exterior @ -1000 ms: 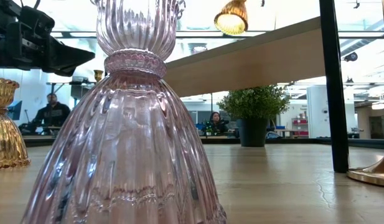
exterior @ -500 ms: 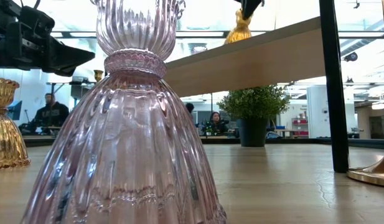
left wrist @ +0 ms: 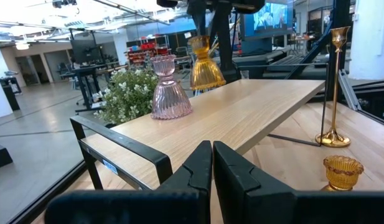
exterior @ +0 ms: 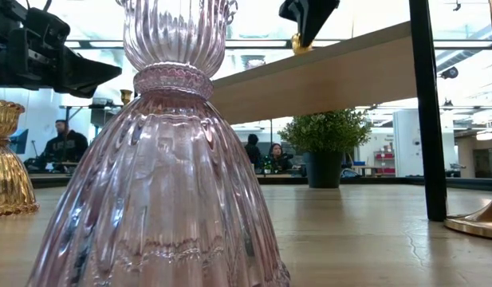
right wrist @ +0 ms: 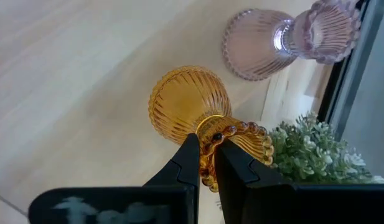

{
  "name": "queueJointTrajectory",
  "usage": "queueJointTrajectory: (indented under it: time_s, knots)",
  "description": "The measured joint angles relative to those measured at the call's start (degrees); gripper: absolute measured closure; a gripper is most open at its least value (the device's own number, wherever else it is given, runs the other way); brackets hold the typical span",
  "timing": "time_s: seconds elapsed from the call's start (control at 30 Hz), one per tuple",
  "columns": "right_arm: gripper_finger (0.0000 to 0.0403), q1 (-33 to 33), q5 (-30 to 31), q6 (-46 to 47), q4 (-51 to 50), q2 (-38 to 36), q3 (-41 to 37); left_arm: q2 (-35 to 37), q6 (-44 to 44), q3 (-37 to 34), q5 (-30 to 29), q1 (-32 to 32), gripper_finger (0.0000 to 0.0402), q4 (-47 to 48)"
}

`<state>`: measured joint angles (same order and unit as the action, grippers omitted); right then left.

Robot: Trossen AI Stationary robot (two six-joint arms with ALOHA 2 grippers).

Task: Pick & Place candle stick holders
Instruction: Put the yellow glass candle holder on the shelf

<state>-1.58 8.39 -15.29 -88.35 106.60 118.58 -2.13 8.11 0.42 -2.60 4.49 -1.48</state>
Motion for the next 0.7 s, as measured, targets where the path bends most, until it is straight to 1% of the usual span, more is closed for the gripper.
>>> queueJointTrajectory:
  time_s: [0.7]
  knots:
    - [0.0383, -0.57, 1.21, -2.15, 0.92, 3.77, 0.11, -0.01, 0.01, 0.00, 0.01, 0.01, 0.0383, -0.01]
